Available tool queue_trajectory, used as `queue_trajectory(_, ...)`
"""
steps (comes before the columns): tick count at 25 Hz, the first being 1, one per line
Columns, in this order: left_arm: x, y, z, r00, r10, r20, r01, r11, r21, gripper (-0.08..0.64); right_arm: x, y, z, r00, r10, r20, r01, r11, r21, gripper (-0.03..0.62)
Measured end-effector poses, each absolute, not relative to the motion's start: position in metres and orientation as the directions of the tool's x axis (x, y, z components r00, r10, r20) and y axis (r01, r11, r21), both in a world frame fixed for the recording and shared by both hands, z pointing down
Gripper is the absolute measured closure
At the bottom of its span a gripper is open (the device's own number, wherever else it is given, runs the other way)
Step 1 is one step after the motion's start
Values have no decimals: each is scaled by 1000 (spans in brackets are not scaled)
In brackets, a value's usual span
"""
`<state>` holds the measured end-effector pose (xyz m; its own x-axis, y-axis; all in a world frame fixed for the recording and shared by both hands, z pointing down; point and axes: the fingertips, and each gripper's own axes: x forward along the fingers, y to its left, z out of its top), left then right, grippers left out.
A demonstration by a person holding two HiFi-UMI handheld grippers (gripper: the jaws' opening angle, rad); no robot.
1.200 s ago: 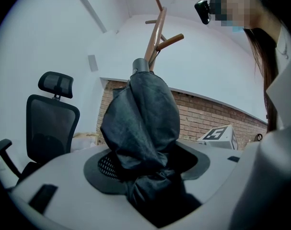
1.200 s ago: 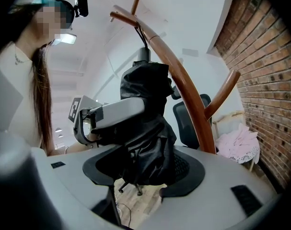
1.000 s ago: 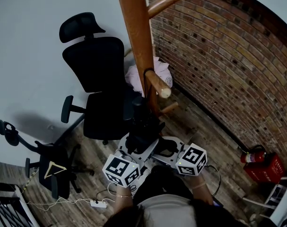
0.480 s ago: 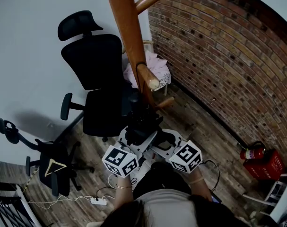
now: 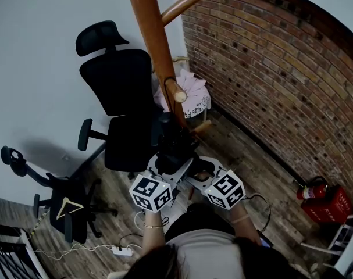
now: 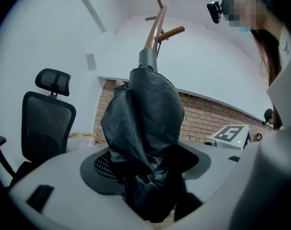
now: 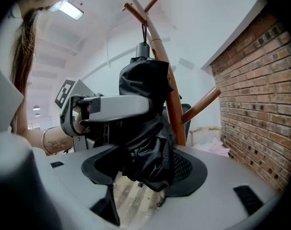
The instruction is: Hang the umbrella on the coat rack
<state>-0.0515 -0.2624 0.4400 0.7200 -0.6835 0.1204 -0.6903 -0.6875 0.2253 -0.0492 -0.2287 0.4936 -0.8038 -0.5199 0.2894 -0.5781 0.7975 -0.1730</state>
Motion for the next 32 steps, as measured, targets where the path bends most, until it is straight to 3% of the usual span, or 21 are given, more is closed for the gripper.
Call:
queue_trajectory(9,-56,-264,438,667,-727,163,-745,-651,145,204,-46,-232,500,-765,-538,355,-607,786,-117,313)
queue_trajectory(32,-80,-225,415,524,-842,126,-851,-513,113,204,-12,-211,503,-727,-557,400,-641,760,-108,311)
